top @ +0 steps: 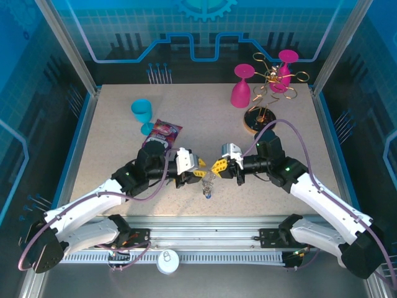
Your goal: Put the keys on the keyring
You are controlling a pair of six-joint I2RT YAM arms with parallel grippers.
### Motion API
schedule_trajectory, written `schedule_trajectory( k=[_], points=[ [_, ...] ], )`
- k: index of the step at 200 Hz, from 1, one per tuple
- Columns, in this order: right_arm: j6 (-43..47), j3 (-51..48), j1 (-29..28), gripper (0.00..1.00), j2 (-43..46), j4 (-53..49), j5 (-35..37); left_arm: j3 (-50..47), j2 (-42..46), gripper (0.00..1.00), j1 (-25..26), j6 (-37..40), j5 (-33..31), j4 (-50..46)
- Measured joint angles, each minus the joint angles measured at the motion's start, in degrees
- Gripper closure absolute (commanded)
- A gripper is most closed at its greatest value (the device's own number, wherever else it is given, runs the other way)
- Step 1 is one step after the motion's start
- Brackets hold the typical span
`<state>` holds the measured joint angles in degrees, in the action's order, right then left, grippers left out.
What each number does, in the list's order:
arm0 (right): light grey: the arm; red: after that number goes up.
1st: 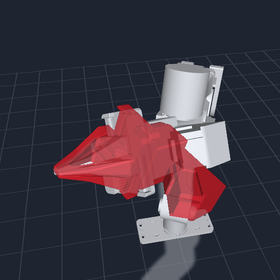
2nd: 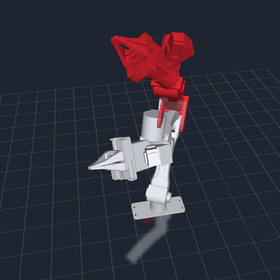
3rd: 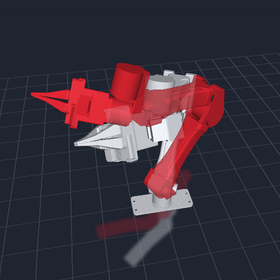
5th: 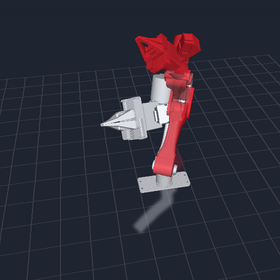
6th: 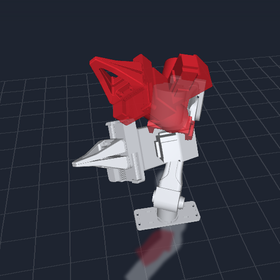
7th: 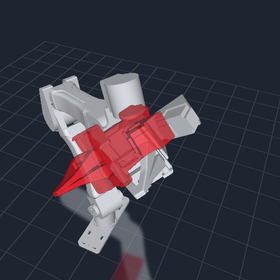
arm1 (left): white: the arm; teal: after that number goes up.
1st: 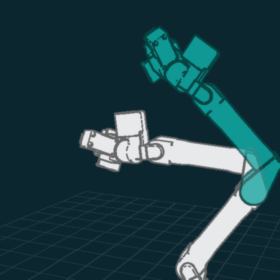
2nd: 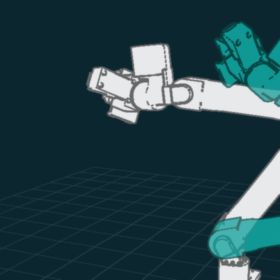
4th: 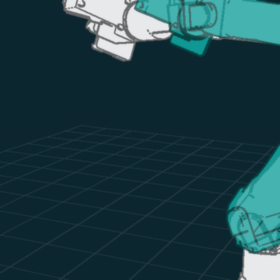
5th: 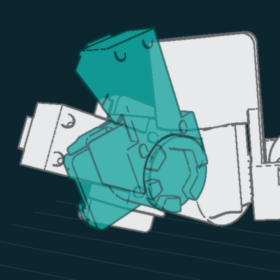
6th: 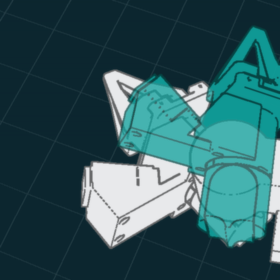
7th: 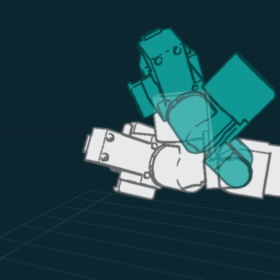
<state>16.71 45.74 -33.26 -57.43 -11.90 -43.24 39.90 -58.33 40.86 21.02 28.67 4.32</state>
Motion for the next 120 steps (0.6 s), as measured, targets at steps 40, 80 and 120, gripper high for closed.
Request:
schedule_trajectory(
  k=[40, 80, 120],
  points=[
    [-2.19, 0.00, 0.31, 1.00, 0.00, 1.11, -2.29, -0.35, 0.02, 0.75, -0.04, -1.77, 2.75, 2.56],
    [-3.98, 0.00, 0.33, 1.00, -0.13, 2.80, -3.43, -0.74, 0.02, 0.78, -0.04, -2.95, 3.45, 3.74],
    [-4.74, 0.00, 0.33, 1.00, -0.57, 3.45, -3.78, -0.79, -0.02, 0.80, -0.04, -3.15, 3.82, 4.37]
  ],
)
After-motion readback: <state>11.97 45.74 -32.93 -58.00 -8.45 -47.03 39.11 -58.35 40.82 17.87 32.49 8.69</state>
